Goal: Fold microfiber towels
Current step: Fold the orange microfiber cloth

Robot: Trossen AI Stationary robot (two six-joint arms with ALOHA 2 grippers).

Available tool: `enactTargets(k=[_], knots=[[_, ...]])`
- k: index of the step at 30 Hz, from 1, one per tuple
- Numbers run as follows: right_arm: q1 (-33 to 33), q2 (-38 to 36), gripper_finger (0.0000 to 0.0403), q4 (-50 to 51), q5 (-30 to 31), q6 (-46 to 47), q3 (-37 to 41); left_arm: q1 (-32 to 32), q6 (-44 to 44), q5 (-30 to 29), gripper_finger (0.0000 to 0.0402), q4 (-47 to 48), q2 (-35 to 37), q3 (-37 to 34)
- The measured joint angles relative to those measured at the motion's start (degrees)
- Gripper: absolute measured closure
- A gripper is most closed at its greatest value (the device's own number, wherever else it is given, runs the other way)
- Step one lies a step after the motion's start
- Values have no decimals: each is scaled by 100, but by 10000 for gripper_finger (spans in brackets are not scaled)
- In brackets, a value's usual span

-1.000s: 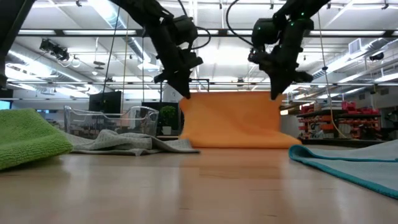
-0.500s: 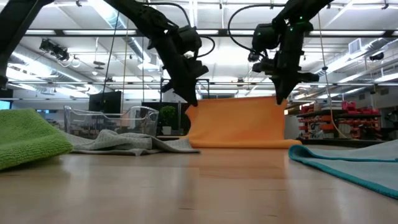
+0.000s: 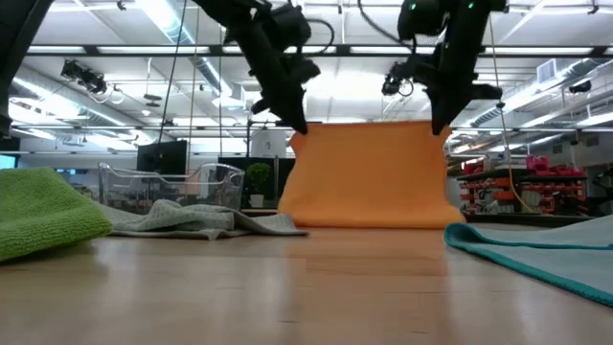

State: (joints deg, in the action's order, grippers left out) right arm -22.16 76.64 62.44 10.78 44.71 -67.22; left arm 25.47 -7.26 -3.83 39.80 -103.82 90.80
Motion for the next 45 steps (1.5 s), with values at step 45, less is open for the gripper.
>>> enactTargets(k=[45], knots=[[-928,1325,400,-350,-248,107,-6,499,50,-35,397,-158,-797,-4]])
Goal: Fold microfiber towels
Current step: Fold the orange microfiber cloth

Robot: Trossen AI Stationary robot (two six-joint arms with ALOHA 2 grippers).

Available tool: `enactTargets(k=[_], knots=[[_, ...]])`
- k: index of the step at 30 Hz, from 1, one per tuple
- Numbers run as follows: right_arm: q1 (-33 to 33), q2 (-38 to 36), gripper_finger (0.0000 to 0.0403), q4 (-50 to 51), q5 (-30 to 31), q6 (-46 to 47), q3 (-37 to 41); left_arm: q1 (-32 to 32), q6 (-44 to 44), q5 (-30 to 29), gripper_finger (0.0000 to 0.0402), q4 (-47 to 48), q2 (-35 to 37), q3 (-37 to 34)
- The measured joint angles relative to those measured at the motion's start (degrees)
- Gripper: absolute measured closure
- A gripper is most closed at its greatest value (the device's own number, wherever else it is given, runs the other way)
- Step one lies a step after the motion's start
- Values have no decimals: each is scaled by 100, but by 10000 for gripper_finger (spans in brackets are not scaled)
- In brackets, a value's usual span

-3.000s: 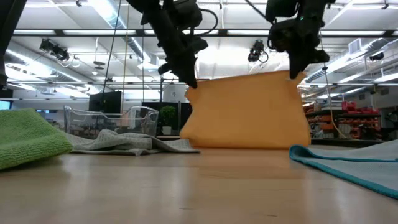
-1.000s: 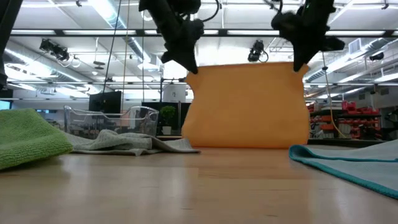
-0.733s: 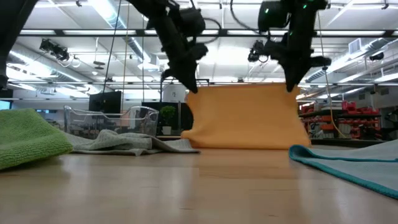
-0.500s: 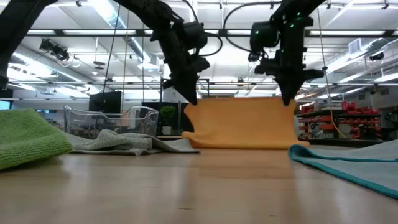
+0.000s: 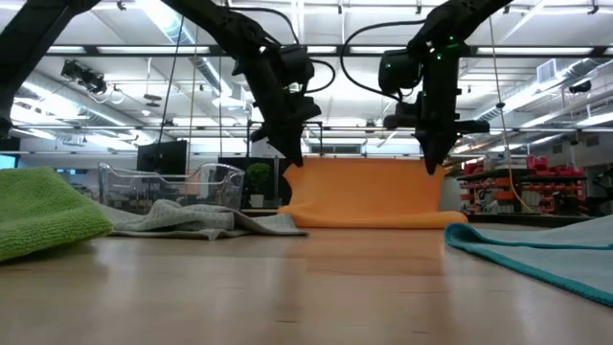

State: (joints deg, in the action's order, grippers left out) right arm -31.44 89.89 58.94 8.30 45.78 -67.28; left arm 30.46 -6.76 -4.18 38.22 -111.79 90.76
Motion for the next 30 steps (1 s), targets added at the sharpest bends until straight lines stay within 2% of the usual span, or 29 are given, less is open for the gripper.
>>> enactTargets(k=[9,12,18,30], knots=[[-6,-11,398,78,360,328,4,-2,149,47,397,-300,-191,-2],[-4,-11,390,134,428,412,5,18,148,45,383,-387,-238,0],[23,-11,359,176,574,518,15,106,192,-69,344,-333,-242,-9],[42,-11,287,-15,554,530,13,290,198,184,288,-359,-222,-7]])
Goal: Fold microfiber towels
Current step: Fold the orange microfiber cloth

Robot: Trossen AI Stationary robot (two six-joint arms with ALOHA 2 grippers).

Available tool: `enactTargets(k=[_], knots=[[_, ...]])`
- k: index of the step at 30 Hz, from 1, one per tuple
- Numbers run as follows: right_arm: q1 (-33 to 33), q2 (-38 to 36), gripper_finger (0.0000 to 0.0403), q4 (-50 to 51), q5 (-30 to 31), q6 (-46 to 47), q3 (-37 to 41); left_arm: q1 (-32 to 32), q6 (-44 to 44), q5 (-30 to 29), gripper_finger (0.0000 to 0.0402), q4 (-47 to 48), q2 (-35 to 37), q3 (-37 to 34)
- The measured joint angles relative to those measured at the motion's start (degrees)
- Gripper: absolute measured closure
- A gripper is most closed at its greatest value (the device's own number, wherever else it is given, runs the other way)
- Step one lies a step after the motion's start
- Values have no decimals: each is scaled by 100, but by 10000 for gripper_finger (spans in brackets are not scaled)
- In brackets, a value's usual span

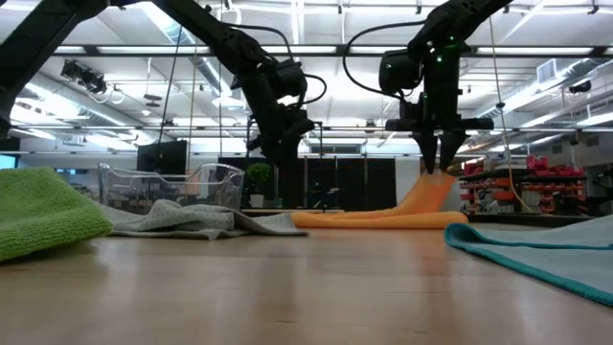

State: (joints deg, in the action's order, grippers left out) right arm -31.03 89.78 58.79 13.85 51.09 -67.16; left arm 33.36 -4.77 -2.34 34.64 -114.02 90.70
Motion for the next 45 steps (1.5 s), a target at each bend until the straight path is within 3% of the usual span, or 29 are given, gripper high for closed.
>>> enactTargets(k=[4,13,18,22,28,34,40,45], knots=[[-2,0,272,-39,-1,3,-2,-124,-31,355,283,-118,0,0],[39,-24,256,19,163,-26,-317,-394,140,370,285,-416,0,0],[747,-31,263,122,-200,8,-718,-462,291,375,295,-409,0,2],[1321,-33,278,149,-46,-4,-726,-354,297,376,307,-356,0,4],[1758,-33,328,-62,96,342,-218,-133,419,803,330,-73,-4,4],[1690,-31,392,-1181,-38,581,530,-93,405,867,353,113,-9,4],[1449,-31,390,-1856,-80,927,1183,-115,411,1418,370,137,-7,4],[1348,-28,398,-2049,-84,1205,1623,-150,474,1466,379,78,0,4]])
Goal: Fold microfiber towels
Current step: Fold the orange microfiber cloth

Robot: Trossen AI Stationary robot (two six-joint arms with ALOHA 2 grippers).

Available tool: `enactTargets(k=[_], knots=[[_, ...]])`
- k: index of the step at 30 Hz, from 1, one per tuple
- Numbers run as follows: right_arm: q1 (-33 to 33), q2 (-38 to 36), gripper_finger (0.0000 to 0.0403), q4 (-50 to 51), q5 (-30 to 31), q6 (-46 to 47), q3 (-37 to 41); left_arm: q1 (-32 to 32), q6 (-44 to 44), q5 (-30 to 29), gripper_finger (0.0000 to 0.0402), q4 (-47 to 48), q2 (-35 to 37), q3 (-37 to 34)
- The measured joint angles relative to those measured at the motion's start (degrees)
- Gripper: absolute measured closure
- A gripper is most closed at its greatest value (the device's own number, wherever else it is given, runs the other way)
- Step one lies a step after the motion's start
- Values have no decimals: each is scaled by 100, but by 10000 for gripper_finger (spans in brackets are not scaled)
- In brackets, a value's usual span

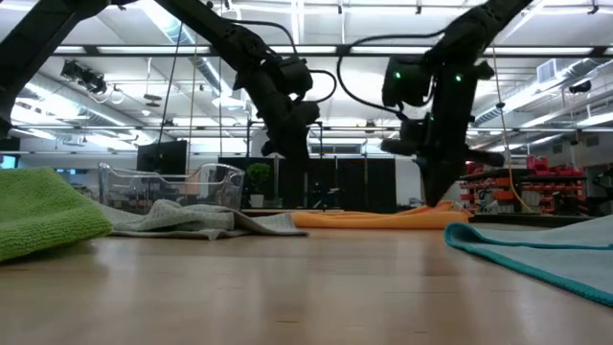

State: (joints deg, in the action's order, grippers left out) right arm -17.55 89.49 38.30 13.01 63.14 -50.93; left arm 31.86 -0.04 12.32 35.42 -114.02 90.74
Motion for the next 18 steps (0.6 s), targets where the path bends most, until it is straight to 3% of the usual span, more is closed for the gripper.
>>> enactTargets(k=[10,18], knots=[[-41,2,398,-653,47,277,508,21,-78,16,379,-251,-21,2],[65,2,400,-538,-4,272,611,5,-231,216,389,-296,-22,2]])
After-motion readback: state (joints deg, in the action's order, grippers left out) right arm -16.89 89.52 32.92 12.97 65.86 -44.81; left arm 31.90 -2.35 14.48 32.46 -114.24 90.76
